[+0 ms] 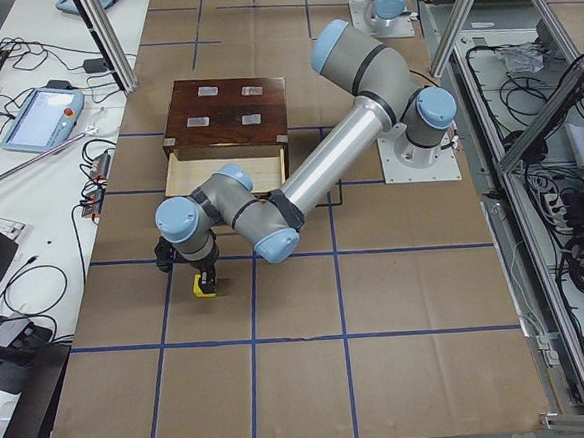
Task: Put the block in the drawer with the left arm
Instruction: 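Release the handle and move the left gripper over the yellow cube, then grasp the yellow cube with the left gripper and lift it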
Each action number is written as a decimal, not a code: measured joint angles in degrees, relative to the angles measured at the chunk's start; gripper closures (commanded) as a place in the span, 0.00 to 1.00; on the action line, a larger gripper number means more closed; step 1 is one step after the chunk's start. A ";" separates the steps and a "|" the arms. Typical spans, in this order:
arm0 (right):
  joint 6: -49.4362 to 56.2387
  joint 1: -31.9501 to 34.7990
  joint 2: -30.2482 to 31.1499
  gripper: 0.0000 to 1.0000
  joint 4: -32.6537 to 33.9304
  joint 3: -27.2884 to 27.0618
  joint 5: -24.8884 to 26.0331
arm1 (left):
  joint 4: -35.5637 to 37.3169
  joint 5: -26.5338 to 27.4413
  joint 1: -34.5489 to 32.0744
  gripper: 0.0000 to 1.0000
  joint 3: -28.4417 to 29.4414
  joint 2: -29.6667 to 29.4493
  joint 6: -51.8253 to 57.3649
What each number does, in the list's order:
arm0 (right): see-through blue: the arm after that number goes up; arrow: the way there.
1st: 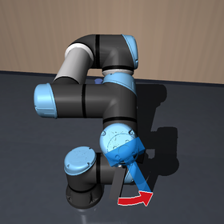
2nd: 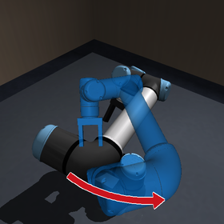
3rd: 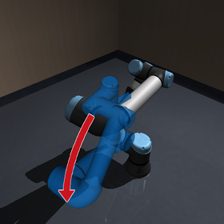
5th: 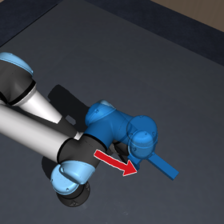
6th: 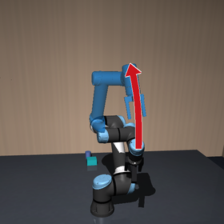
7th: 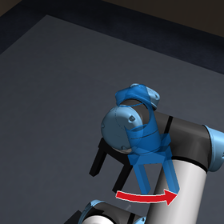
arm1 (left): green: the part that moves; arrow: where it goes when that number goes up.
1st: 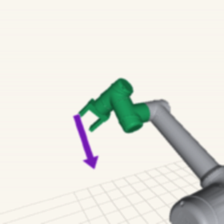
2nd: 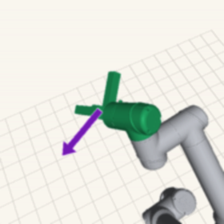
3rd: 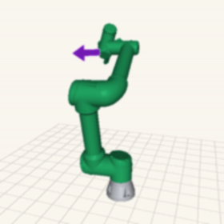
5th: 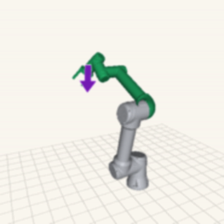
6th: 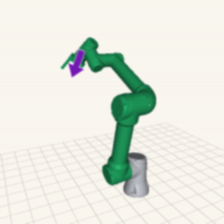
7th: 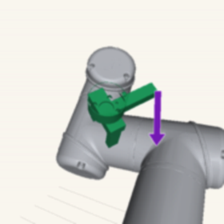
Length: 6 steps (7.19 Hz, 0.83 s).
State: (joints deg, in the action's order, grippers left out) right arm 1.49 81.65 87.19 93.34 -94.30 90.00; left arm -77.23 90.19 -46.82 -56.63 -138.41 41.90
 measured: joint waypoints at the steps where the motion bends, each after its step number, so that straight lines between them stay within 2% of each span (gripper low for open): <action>1: 0.00 0.00 0.00 0.00 0.00 0.00 0.00 | 0.41 -0.13 -0.16 0.02 1.39 -1.72 -0.06; 4: -0.03 0.00 0.00 0.00 0.00 0.05 0.00 | 3.43 -0.22 -1.00 0.02 2.37 -4.18 -0.09; 5: -0.03 0.00 0.00 0.00 0.00 0.03 0.00 | 3.93 -0.27 -1.49 0.04 2.37 -5.00 -0.15; 6: -0.04 0.00 0.00 0.00 0.00 0.01 0.00 | 4.13 -0.41 -1.71 0.46 2.50 -5.68 -0.25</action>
State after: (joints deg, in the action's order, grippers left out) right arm 1.45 81.65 87.19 93.34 -94.29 90.00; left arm -73.10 89.78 -48.53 -54.13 -144.09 41.66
